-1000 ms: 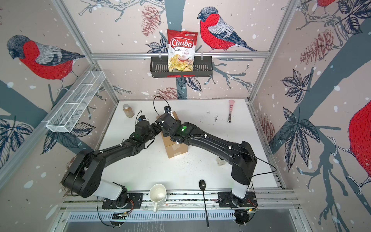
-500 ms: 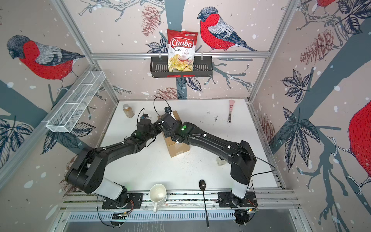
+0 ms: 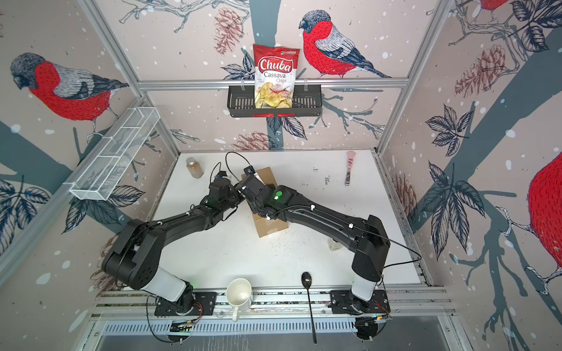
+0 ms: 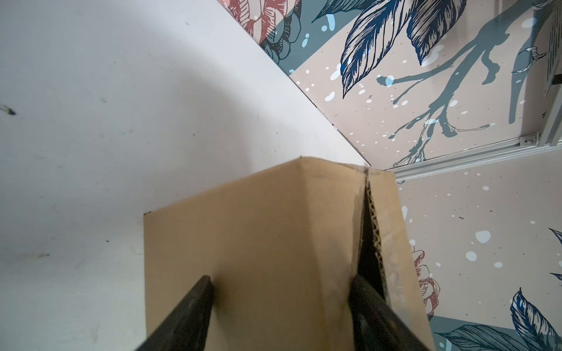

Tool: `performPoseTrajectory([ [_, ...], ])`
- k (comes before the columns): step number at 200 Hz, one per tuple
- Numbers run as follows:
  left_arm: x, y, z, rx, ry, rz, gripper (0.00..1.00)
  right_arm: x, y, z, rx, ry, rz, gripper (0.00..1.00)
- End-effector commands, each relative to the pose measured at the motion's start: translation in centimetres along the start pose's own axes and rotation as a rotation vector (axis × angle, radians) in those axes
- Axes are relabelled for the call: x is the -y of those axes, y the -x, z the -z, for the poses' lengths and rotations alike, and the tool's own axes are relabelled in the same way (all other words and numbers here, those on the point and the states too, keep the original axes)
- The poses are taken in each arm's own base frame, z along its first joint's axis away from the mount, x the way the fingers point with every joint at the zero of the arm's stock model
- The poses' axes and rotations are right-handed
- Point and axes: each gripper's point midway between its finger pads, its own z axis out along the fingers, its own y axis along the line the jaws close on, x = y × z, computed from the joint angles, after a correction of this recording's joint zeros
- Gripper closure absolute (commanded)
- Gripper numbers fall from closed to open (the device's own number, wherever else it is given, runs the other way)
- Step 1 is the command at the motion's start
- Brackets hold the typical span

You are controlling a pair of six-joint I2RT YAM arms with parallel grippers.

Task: Unpack the express box
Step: 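Continue cutting the seam toward the box's near end while left gripper holds box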

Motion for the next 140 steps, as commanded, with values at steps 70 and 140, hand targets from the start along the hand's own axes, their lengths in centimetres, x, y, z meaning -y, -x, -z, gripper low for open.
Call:
performPoseTrajectory([
  [70, -5.2, -1.1, 0.2, -0.005, 0.213, -0.004, 0.31, 0.4, -1.0, 1.9, -0.061, -0.017, 0.079, 1.00],
  [140, -5.0, -1.4, 0.3, -0.007, 0.200, 0.001, 0.32, -0.1, 1.4, 1.3, -0.010, -0.030, 0.101, 1.00],
])
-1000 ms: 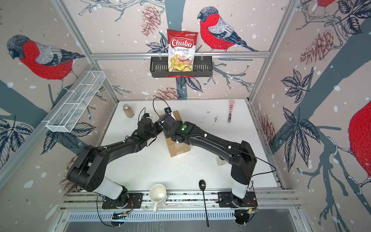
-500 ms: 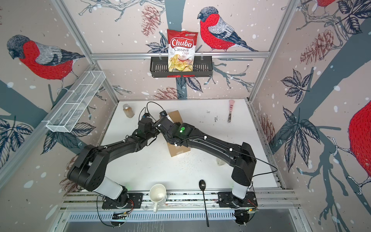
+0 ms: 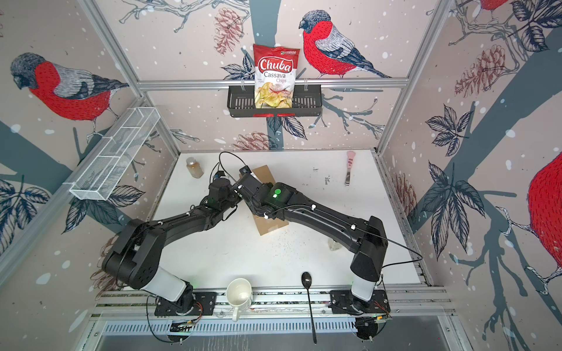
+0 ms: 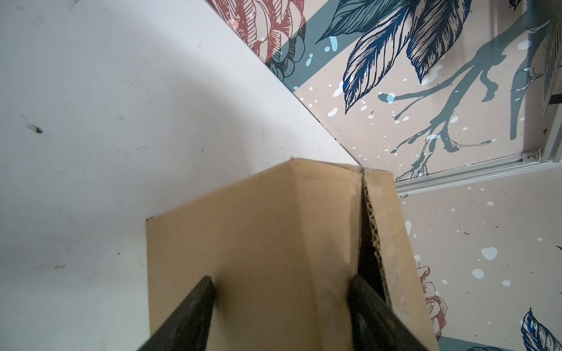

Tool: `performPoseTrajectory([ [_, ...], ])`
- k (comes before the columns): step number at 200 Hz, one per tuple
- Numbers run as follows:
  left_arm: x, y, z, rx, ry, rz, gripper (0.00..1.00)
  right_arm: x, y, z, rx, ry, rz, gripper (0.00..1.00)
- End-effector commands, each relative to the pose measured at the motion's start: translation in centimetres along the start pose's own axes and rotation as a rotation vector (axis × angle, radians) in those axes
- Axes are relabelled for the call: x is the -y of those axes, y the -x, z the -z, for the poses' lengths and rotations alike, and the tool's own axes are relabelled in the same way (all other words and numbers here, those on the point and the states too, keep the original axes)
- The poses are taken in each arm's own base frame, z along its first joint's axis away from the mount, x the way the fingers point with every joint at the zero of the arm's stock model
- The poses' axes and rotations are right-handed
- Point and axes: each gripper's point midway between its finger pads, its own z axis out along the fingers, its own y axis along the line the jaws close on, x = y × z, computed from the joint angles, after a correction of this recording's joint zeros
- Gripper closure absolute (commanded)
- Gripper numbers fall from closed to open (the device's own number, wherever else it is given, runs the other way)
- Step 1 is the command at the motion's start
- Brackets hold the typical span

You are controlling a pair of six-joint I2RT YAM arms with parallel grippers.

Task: Unpack the express box
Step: 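Continue cutting the seam toward the box's near end while left gripper holds box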

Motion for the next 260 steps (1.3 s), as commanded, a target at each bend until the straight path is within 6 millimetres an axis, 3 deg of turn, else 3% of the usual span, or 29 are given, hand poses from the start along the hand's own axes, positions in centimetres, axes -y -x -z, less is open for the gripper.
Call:
performPoseTrajectory([
  [1, -4.7, -2.1, 0.3, -0.058, 0.187, -0.013, 0.32, 0.0, 0.5, -0.3, 0.009, -0.015, 0.019, 1.00],
  [155, -4.2, -2.8, 0.2, -0.071, 0.162, -0.018, 0.33, 0.3, 4.8, -0.4, 0.147, -0.070, 0.064, 1.00],
  [217, -4.1, -2.7, 0.3, -0.069, 0.163, -0.016, 0.34, -0.5, 4.0, -1.7, 0.116, -0.055, 0.094, 1.00],
  [260, -4.1, -2.8, 0.3, -0.070, 0.164, -0.017, 0.34, 0.0, 2.8, -2.3, 0.083, -0.080, 0.106, 1.00],
])
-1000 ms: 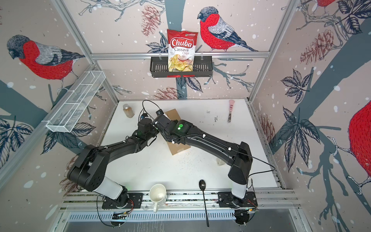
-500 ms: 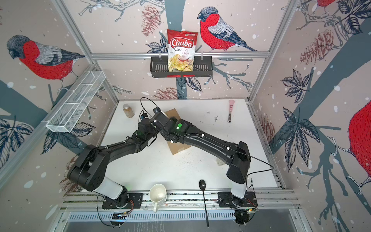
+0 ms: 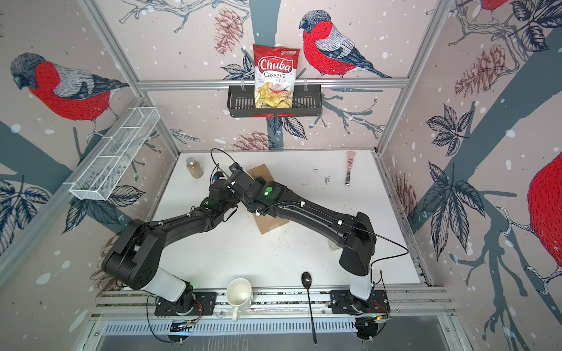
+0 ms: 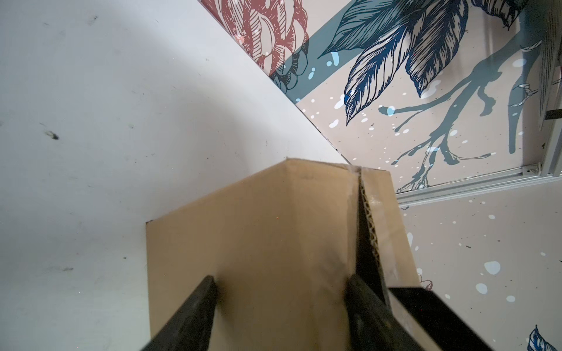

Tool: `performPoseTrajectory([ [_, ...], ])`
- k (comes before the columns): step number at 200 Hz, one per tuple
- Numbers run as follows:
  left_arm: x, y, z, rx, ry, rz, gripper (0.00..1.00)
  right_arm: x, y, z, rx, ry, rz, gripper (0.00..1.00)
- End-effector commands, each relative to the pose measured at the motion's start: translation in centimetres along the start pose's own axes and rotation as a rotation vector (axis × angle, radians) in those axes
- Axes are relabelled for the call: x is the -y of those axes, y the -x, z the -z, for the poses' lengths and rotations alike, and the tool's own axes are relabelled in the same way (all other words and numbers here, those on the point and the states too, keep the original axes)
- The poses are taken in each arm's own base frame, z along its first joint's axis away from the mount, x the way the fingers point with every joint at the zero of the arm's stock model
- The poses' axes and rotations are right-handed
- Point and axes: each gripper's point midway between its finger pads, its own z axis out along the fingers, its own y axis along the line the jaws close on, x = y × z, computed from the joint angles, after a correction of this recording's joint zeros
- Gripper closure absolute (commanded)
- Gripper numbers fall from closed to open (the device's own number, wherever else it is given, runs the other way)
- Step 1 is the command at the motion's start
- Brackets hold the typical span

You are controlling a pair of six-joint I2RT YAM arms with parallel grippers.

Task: Unpack the express box
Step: 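Continue cutting the seam toward the box's near end while left gripper holds box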

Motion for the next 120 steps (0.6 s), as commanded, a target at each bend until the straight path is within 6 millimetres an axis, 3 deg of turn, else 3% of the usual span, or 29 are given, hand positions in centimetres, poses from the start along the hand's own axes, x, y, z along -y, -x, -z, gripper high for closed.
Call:
performPoseTrajectory([
  [1, -4.1, -2.9, 0.3, -0.106, 0.156, -0.029, 0.34, 0.5, -0.3, -0.2, -0.002, -0.028, 0.002, 1.00],
  [120, -4.5, -3.2, 0.0, -0.114, 0.164, -0.025, 0.34, 2.6, -3.5, 0.6, -0.079, -0.110, 0.029, 1.00],
])
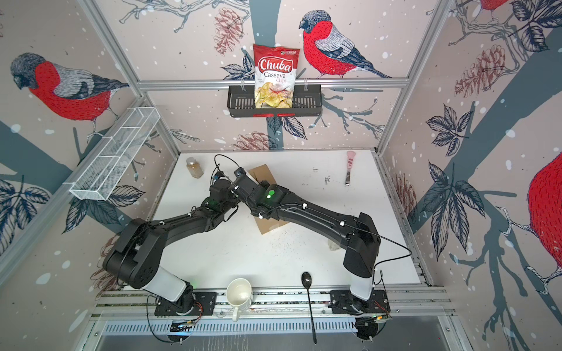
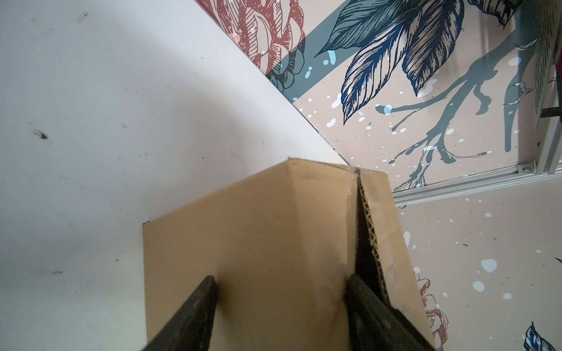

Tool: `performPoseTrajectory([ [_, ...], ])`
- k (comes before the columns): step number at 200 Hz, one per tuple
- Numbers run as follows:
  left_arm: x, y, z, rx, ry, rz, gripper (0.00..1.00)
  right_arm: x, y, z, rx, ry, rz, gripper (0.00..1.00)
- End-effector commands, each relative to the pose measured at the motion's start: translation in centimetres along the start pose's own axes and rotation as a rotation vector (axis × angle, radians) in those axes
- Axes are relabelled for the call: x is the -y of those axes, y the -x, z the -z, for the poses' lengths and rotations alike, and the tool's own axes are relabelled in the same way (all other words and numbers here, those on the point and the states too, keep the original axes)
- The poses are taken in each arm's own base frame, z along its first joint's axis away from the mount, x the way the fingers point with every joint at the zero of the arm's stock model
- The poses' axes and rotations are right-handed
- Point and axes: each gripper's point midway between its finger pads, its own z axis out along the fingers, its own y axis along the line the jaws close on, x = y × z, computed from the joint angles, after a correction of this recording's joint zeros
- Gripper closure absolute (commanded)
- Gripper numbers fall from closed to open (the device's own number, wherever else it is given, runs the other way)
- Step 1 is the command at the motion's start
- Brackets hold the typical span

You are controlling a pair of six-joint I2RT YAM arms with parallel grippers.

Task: Unpack the express box
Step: 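Continue cutting the seam toward the box's near end while left gripper holds box, then pull the blade through the seam to the box's near edge with right gripper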

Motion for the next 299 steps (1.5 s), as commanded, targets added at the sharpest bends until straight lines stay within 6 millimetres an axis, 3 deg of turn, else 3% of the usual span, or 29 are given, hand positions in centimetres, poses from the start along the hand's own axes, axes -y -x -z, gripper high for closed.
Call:
performPoseTrajectory([
  [1, -4.6, -3.0, 0.3, -0.113, 0.174, -0.024, 0.34, 1.4, -1.0, 0.5, -0.028, -0.066, 0.000, 1.00],
  [147, -5.2, -2.5, 0.3, -0.085, 0.212, -0.005, 0.35, 0.3, -4.2, 3.1, -0.091, -0.032, 0.000, 1.00],
  [299, -5.5, -2.9, 0.2, -0.086, 0.211, 0.018, 0.35, -1.5, -4.9, 4.2, -0.079, 0.077, -0.097, 1.00],
])
